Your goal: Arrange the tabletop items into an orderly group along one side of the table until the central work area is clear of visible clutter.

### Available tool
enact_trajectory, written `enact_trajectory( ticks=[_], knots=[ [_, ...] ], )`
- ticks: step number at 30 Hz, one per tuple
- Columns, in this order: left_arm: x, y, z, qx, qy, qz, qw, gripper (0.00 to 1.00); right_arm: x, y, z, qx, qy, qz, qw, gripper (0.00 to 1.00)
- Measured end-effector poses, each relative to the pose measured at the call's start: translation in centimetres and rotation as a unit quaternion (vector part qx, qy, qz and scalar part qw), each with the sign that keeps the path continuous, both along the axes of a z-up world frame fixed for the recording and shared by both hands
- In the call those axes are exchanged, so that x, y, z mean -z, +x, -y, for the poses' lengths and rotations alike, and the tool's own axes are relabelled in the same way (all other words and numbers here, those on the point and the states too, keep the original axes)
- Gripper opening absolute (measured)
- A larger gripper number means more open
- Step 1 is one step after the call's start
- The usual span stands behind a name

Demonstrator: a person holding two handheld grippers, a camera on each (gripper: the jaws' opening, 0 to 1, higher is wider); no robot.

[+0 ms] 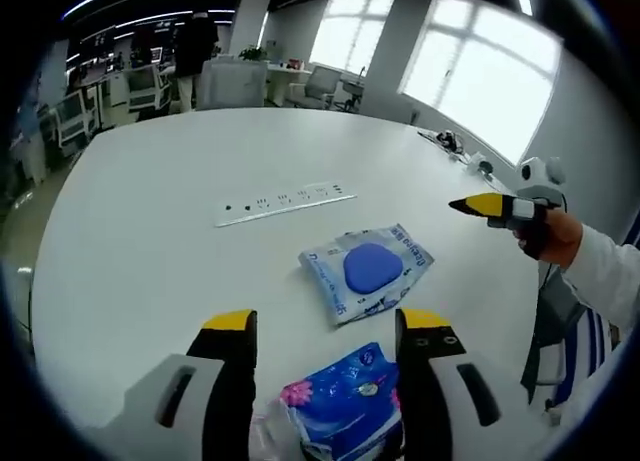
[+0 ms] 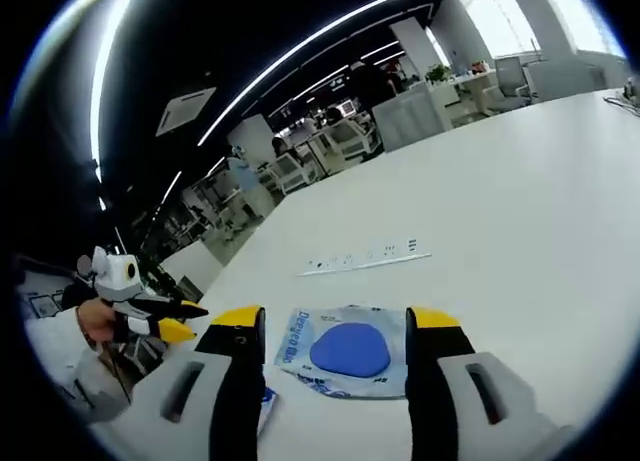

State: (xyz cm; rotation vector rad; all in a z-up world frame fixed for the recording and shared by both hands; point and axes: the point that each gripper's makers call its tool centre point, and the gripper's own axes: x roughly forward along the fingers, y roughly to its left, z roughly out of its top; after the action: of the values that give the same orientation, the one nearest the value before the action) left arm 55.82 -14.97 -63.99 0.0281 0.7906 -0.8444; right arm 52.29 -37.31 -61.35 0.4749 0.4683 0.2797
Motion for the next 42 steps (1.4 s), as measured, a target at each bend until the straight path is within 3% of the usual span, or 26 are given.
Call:
enact_trajectory(
  ticks=[7,21,30,42],
  knots=[
    [-0.4,-1.2,-1.2,-0.002,0.000,0.009,1.0000,0.64,-0.5,-1.4,-1.4,-0.004,-0.002,0.004,1.0000,0.56],
    [-1.5,-3.9,-4.3,-0.021,0.009,0.020,0.9995,0.67,-0.7,-4.4,-3.8,-0.009,0.004,0.002,1.0000,0.55],
    [-1.3,-5.5,-6.1,-0.035,0.014,0.021,0.9991,0.67,-0.5,-5.7,-5.2,-0.017,0.004,-0.004,0.9998,0.55],
    [-0.8,-7.7,-7.0,-0.038,0.016,0.018,0.9990,0.67,-0.4,-7.1,-7.1,-0.034,-0.001,-0.008,0.9994,0.55]
  ],
)
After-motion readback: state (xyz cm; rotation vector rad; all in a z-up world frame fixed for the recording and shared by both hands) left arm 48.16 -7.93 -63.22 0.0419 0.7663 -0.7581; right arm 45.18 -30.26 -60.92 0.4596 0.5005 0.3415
